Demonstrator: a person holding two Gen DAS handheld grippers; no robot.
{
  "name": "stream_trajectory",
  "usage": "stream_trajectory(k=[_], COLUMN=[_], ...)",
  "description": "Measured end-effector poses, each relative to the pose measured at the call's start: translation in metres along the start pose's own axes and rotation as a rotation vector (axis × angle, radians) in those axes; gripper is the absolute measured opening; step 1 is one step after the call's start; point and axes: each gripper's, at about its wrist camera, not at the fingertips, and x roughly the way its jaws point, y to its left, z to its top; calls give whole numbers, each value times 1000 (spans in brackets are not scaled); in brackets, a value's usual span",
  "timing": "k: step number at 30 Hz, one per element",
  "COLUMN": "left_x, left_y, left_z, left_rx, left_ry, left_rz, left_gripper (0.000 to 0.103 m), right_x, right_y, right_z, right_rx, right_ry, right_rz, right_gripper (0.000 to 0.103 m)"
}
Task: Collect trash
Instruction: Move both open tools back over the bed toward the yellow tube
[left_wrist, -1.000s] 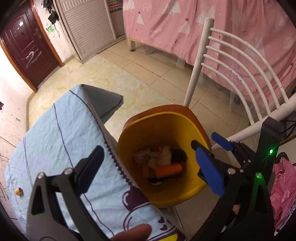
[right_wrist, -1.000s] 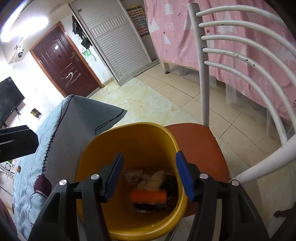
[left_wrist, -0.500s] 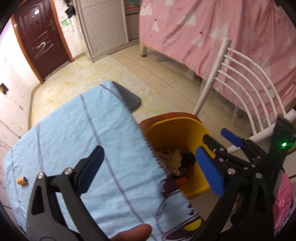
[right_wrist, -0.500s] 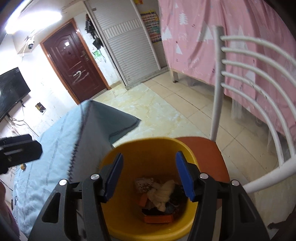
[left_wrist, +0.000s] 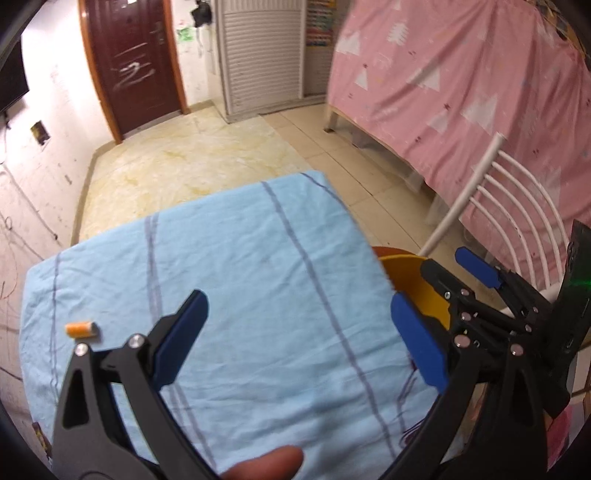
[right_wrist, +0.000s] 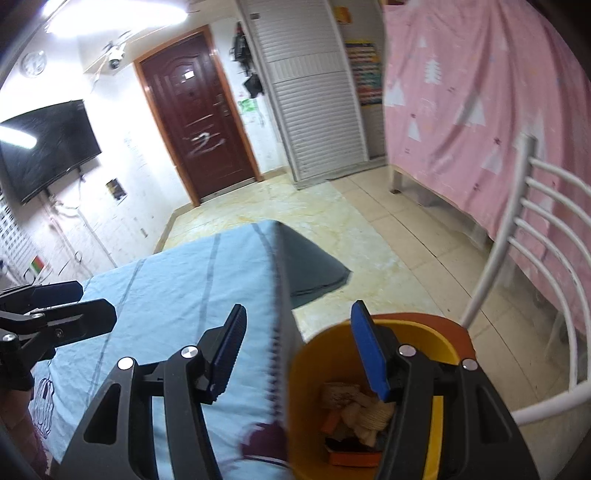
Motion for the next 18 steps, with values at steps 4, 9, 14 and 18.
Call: stream_trajectory(k=[4, 9, 14, 18], left_x=[-11, -22, -30, -38], left_y=[25, 58, 89, 112], left_z=[-5, -9, -13, -18], left_rx=[-32, -78, -124, -159], left_ry=[-17, -34, -55, -77], left_rz=[18, 40, 67, 94], left_gripper=[95, 95, 95, 95], right_x=[6, 14, 19, 25], right_y=[33, 71, 104, 132], right_z=[7, 14, 19, 22], right_rx=[-51, -112, -150, -181], right_ry=[4, 12, 10, 8], right_rz=[29, 58, 82, 108], right_gripper=[53, 53, 53, 53])
